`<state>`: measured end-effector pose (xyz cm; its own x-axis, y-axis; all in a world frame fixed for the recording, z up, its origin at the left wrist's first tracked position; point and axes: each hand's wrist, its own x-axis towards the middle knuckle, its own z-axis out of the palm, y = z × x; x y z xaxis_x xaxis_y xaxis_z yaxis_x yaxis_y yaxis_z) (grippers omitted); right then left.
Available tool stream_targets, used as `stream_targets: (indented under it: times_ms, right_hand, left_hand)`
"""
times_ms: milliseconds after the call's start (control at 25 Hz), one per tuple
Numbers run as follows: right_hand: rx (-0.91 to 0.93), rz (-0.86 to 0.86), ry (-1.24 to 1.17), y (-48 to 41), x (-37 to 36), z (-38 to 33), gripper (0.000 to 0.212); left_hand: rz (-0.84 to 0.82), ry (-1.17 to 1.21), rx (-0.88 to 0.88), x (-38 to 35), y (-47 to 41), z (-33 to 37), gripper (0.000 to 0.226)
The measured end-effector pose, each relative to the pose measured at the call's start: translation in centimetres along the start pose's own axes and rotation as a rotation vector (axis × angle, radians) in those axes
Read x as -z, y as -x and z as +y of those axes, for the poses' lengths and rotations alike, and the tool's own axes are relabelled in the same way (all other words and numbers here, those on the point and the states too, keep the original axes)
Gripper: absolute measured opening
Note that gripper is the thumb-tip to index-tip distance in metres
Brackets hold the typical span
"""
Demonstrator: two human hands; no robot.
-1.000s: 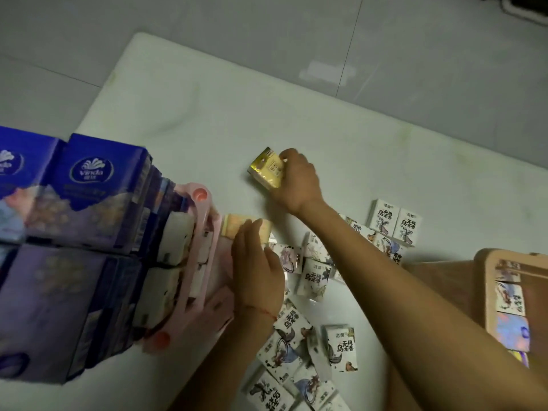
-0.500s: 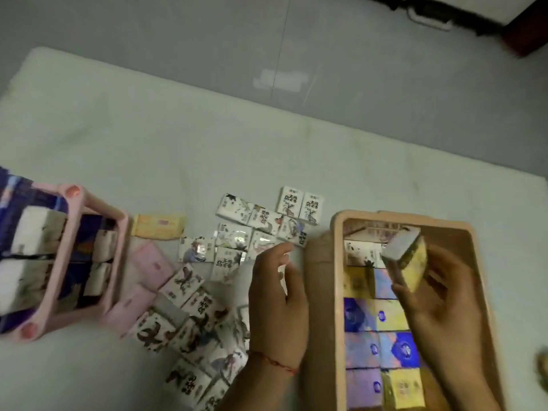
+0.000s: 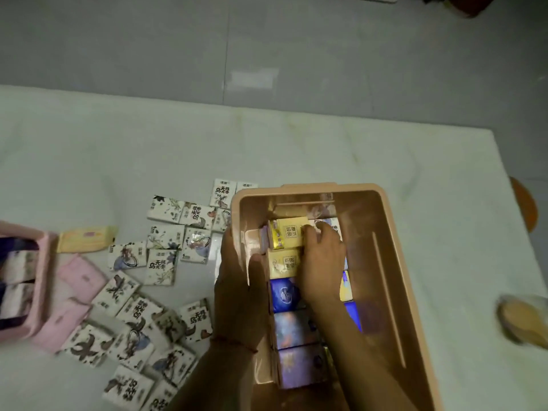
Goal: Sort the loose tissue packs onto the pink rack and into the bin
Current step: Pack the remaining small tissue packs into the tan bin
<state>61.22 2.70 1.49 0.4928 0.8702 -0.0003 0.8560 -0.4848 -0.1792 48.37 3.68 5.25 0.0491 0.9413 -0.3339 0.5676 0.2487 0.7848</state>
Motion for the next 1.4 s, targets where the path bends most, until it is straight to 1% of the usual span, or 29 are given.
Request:
stream_targets:
  times_ms: [40,80,120,160,200,240,280,320,360,400,480,560,600,680,720,760,840,960,1040,1080,1160,1200,1280,1320,1360,1400]
  right_hand:
    - [-0.094,-0.019,0.012,0.0,0.5,0.1,0.038]
    - [-0.171,-0.029,0.018,-0.2,0.8,0.4,0.044]
    - [-0.223,-0.076,-0.029,-0.3,1.2,0.5,0.049]
    - [-0.279,-0.149,-0.093,-0.2,1.5,0.8,0.050]
    - [-0.350,-0.208,-0.192,0.1,2.1,0.9,0.054]
    - [-0.399,-0.204,-0.306,0.8,2.5,1.2,0.062]
    - [-0.428,-0.160,-0.410,1.3,2.6,1.6,0.062]
    - [-0.448,-0.110,-0.515,1.7,2.8,2.0,0.054]
    - [-0.464,-0.106,-0.579,1.9,3.0,2.3,0.046]
    - [-0.478,-0.133,-0.626,2.0,3.1,2.6,0.045]
    - [-0.470,-0.192,-0.671,1.8,3.1,3.0,0.048]
    - [-0.445,-0.216,-0.687,1.7,3.1,3.3,0.050]
    - [-0.434,-0.220,-0.700,1.7,2.9,3.3,0.052]
    - [-0.436,-0.218,-0.721,1.8,2.9,3.4,0.055]
    - [-0.438,-0.219,-0.736,1.8,3.1,3.5,0.056]
    - [-0.431,-0.221,-0.741,1.8,3.3,3.7,0.055]
    - [-0.415,-0.233,-0.727,2.0,4.1,4.2,0.051]
    - [-0.292,-0.216,-0.620,2.7,5.3,5.4,0.042]
    - [-0.193,-0.168,-0.631,3.4,5.8,5.9,0.038]
    - [-0.170,-0.181,-0.661,3.5,5.8,6.0,0.038]
    - [-0.180,-0.292,-0.728,3.4,5.3,5.7,0.045]
    - [-0.190,-0.354,-0.760,3.3,5.0,5.5,0.050]
    - [-0.201,-0.439,-0.809,3.4,4.6,5.0,0.057]
    - [-0.199,-0.453,-0.811,3.4,4.8,4.7,0.059]
    - [-0.171,-0.426,-0.790,3.5,5.0,4.5,0.059]
    - [-0.112,-0.361,-0.751,3.7,5.5,4.2,0.057]
  left_hand:
    - [0.091,-0.116,-0.119,-0.3,0.3,0.2,0.062]
    - [0.197,-0.227,-0.277,-0.9,0.9,0.9,0.061]
    - [0.224,-0.299,-0.452,-1.8,1.6,1.8,0.057]
    - [0.165,-0.298,-0.526,-2.9,2.0,3.1,0.053]
    - [0.076,-0.238,-0.458,-3.9,2.1,4.4,0.053]
    - [-0.036,-0.119,-0.262,-4.8,1.6,5.3,0.056]
    - [-0.100,-0.057,-0.065,-5.5,0.6,5.3,0.057]
    - [-0.093,-0.046,0.104,-6.3,-0.6,4.5,0.054]
    - [-0.068,-0.041,0.247,-6.7,-1.9,4.0,0.050]
    - [-0.057,-0.059,0.329,-7.1,-3.0,3.6,0.045]
    - [-0.044,-0.147,0.240,-7.2,-3.9,3.1,0.037]
    - [-0.064,-0.204,0.172,-7.8,-3.9,3.2,0.034]
    - [-0.074,-0.226,0.176,-8.2,-3.9,3.0,0.036]
    - [-0.075,-0.247,0.158,-9.3,-4.0,3.0,0.054]
    - [-0.078,-0.253,0.152,-9.7,-3.9,3.3,0.059]
    - [-0.082,-0.292,0.162,-10.1,-3.5,3.9,0.054]
    - [-0.087,-0.384,0.171,-10.7,-3.0,4.7,0.036]
    - [-0.113,-0.486,0.059,-10.9,-2.7,4.9,0.033]
    - [-0.169,-0.563,0.013,-10.6,-3.1,4.7,0.041]
    - [-0.210,-0.562,0.037,-10.6,-3.5,4.7,0.048]
    - [-0.263,-0.479,0.130,-10.8,-4.0,5.2,0.053]
    - [-0.278,-0.425,0.179,-10.9,-4.1,5.5,0.051]
    - [-0.246,-0.269,0.248,-10.7,-4.2,6.0,0.043]
    - [-0.224,-0.178,0.272,-10.4,-3.9,6.1,0.039]
    - [-0.209,-0.096,0.276,-9.9,-3.5,6.3,0.036]
    - [-0.202,-0.047,0.231,-8.9,-2.6,6.4,0.034]
